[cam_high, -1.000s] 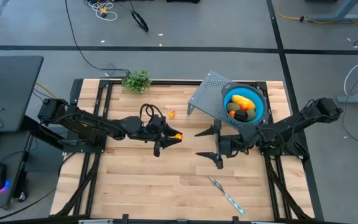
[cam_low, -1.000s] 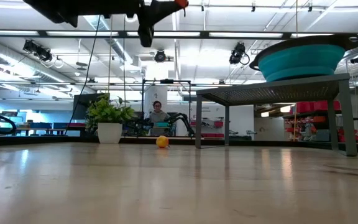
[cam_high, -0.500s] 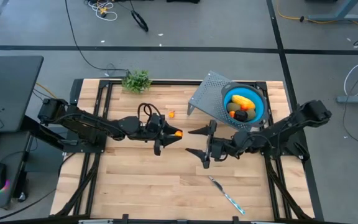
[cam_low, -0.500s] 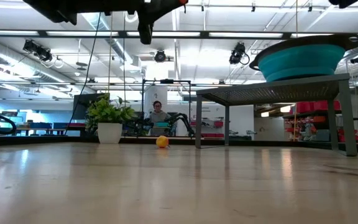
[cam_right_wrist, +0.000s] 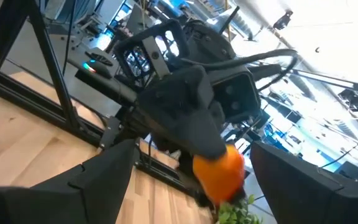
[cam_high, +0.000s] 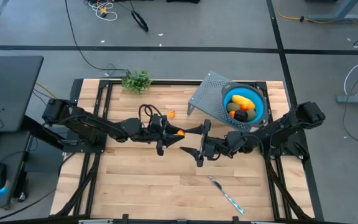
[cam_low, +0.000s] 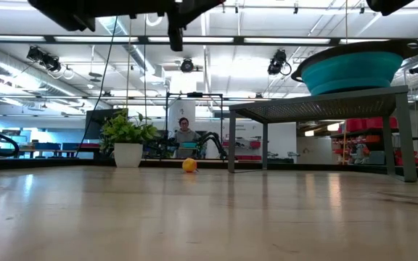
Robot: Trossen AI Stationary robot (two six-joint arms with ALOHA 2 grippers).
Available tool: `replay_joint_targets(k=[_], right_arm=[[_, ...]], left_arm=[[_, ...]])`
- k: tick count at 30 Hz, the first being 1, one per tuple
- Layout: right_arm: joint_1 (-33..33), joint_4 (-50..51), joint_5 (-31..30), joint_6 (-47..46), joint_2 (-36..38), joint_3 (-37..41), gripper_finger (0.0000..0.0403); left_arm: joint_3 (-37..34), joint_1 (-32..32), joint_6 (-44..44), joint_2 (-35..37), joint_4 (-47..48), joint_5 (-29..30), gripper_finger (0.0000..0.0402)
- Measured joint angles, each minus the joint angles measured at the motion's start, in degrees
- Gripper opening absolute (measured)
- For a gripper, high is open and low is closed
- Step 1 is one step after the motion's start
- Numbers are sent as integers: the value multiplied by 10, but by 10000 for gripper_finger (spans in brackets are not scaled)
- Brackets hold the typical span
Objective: Pick & Place Fruit
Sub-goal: Put the pear into the strainer bowl on the shelf
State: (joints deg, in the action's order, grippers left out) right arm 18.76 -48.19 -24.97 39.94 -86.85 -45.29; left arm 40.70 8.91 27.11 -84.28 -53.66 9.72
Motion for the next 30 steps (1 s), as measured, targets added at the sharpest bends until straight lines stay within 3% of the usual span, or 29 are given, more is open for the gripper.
replay_joint_targets(k=[8,16,30], right_arm=[[1,6,-5,-1,-3,-3,332],[9,11,-50,12,-3,-3,328],[16,22,-59,28,-3,-3,217]], left_arm=[[59,1,1,-49,22,-59,166],[70,2,-10,-49,57,-57,162],[70,2,-12,-49,66,-49,164]])
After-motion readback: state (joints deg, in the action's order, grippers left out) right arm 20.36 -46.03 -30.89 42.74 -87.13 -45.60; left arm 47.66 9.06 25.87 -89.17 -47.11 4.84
